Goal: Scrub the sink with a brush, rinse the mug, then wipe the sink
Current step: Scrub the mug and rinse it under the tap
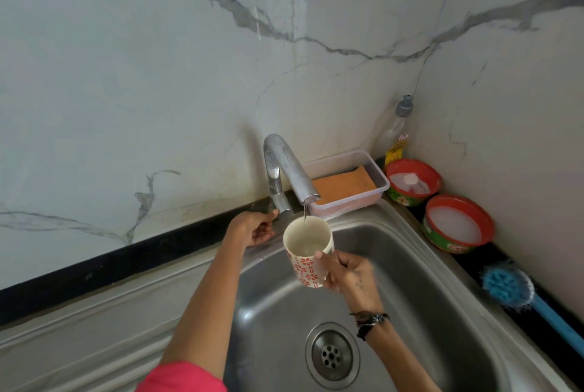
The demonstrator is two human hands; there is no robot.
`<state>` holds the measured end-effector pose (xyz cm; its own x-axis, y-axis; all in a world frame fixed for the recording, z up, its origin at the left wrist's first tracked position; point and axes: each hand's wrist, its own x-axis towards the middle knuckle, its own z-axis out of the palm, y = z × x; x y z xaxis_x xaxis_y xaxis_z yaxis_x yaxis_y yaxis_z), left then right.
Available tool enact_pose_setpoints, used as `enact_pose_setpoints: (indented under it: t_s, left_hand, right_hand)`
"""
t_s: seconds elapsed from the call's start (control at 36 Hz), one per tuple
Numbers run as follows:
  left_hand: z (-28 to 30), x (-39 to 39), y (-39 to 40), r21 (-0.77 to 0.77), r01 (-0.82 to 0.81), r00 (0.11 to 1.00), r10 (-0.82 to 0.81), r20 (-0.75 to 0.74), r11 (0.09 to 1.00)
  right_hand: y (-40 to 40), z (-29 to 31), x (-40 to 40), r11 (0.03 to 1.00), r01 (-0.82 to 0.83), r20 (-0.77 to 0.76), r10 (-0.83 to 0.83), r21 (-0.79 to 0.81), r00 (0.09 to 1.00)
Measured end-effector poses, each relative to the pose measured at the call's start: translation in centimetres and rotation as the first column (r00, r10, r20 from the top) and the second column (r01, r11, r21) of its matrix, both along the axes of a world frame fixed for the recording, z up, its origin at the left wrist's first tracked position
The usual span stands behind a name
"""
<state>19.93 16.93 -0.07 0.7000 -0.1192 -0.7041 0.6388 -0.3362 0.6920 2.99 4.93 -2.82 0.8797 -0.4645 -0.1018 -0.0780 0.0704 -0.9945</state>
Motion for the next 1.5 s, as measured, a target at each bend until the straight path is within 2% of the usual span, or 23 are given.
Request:
enact_pose_setpoints:
  t_s: [0.17,0.28,0.33,0.42,0.47,0.56,0.72,0.86,0.92,1.03,1.14,1.22,1.28,1.39,1.5]
  left_hand:
    - [0.5,0.1,-0.1,0.055,0.020,0.997,-0.024,0.067,0.998]
    - [1.1,0.5,-0.7,0.267,0.113,0.963,-0.171,0.208,0.957]
    - [1.7,0.6,-1.4,0.431,0.135,0.907,-0.286,0.309,0.892]
    - [2.6,-0.2,-3.1,0.720,0.107,0.760,-0.523,0.385,0.686]
    - [2.6,-0.9,-4.5,0.795,0.036,0.687,-0.593,0.420,0.605]
    - [2.4,-1.4,-5.4,0.781,-0.025,0.679,-0.563,0.471,0.624]
    - [1.2,-2.8,-4.1,0.624,0.014,0.704,-0.452,0.549,0.781]
    - [-1.5,-6.0,-2.3,0.534,0.046,0.717,-0.400,0.570,0.844]
    - [-2.3,-8.4,-2.2,0.452,0.063,0.744,-0.344,0.573,0.890]
    - [-3.2,-14.6,-2.1,0.154,0.102,0.859,-0.165,0.485,0.983]
    - [-4.0,-21.3,-1.2,0.052,0.249,0.880,-0.248,0.406,0.967]
    - [-4.5,-25.8,-0.5,0.109,0.339,0.834,-0.352,0.425,0.934]
    - [-4.9,-28.5,-0.3,0.192,0.392,0.771,-0.436,0.464,0.900]
    - [-4.9,-33.1,-0.3,0.336,0.569,0.574,-0.655,0.491,0.751]
    - [-4.7,-36.5,-1.3,0.444,0.674,0.351,-0.785,0.510,0.590]
  right_hand:
    - [-0.2,1.2,0.1,0.998,-0.054,0.038,0.055,-0.013,0.998]
    - [-0.4,1.5,-0.2,0.997,-0.067,0.037,0.069,-0.031,0.997]
    - [-0.5,1.8,-0.5,0.997,-0.079,0.040,0.080,-0.021,0.996]
    - [-0.9,2.1,-0.9,0.997,-0.077,0.033,0.078,-0.029,0.996]
    - [-1.2,2.0,-1.1,0.997,-0.070,0.017,0.070,-0.045,0.997]
    - [-1.4,2.4,-1.6,0.996,-0.074,0.019,0.075,-0.051,0.997]
    - [-2.7,3.1,-3.0,0.995,-0.080,-0.013,0.079,-0.066,0.997]
    - [-4.5,3.6,-5.1,0.989,-0.116,-0.054,0.112,-0.088,0.992]
    - [-5.3,4.1,-6.1,0.989,-0.120,-0.064,0.114,-0.090,0.991]
    - [-7.3,5.2,-8.9,0.976,-0.148,-0.111,0.132,-0.157,0.985]
    - [-9.4,6.1,-12.0,0.952,-0.247,-0.199,0.211,-0.178,0.957]
    - [-11.1,6.8,-14.2,0.909,-0.360,-0.278,0.298,-0.209,0.913]
    - [-12.1,7.3,-15.6,0.873,-0.436,-0.329,0.354,-0.220,0.875]
    - [-14.0,7.8,-17.4,0.772,-0.547,-0.435,0.392,-0.323,0.811]
    - [-14.9,8.3,-18.4,0.652,-0.638,-0.507,0.419,-0.410,0.753]
